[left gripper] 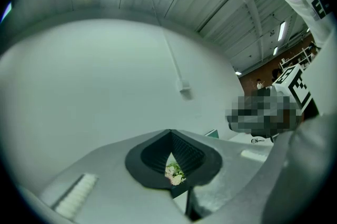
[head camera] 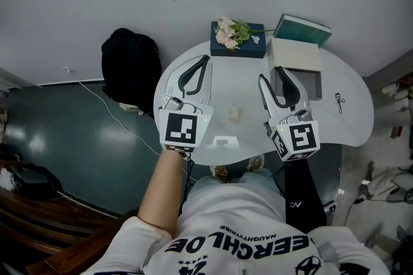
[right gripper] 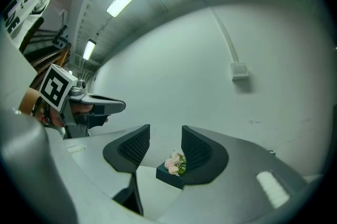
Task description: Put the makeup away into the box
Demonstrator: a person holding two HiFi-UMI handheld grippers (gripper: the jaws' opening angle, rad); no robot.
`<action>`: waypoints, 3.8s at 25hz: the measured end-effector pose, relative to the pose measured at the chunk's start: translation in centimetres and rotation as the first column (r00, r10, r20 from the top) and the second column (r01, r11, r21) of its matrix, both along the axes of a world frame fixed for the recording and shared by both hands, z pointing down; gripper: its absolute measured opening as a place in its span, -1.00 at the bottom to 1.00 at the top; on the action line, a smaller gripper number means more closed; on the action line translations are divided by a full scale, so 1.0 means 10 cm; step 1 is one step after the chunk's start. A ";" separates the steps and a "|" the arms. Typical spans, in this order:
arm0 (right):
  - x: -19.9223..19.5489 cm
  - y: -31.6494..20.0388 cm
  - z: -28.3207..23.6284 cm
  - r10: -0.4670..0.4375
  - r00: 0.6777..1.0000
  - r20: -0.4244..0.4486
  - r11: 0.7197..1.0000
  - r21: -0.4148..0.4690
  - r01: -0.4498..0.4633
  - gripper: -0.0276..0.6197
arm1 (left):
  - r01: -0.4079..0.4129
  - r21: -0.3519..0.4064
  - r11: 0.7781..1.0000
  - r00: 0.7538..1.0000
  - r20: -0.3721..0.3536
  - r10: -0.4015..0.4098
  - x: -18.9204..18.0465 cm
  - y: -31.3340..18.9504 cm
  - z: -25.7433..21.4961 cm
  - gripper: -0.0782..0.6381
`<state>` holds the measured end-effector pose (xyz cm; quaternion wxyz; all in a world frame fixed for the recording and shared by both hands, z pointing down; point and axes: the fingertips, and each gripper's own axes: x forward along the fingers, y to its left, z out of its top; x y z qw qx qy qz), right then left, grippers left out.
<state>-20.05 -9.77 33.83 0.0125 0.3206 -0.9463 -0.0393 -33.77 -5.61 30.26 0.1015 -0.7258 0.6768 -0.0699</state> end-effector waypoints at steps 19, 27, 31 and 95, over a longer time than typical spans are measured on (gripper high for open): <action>-0.31 0.05 1.71 -0.101 0.962 -0.253 0.939 -0.344 0.008 -0.05 | 0.004 -0.046 0.999 0.999 -0.043 -0.006 -0.07 -0.12 0.24 -0.78; -0.39 0.36 2.59 -0.183 0.922 -0.342 0.837 -0.546 -0.036 0.19 | 0.007 -0.058 0.998 0.999 -0.053 -0.010 -0.15 -0.07 0.30 -0.78; -0.39 0.51 2.90 -0.209 0.897 -0.390 0.790 -0.608 -0.081 0.27 | 0.007 -0.062 0.998 0.998 -0.056 -0.010 -0.18 -0.02 0.33 -0.78; 1.04 -0.94 0.13 0.071 0.997 -0.014 0.990 -0.120 -0.072 -0.45 | 0.002 -0.012 1.000 0.998 -0.063 -0.003 1.09 -0.89 0.05 -0.78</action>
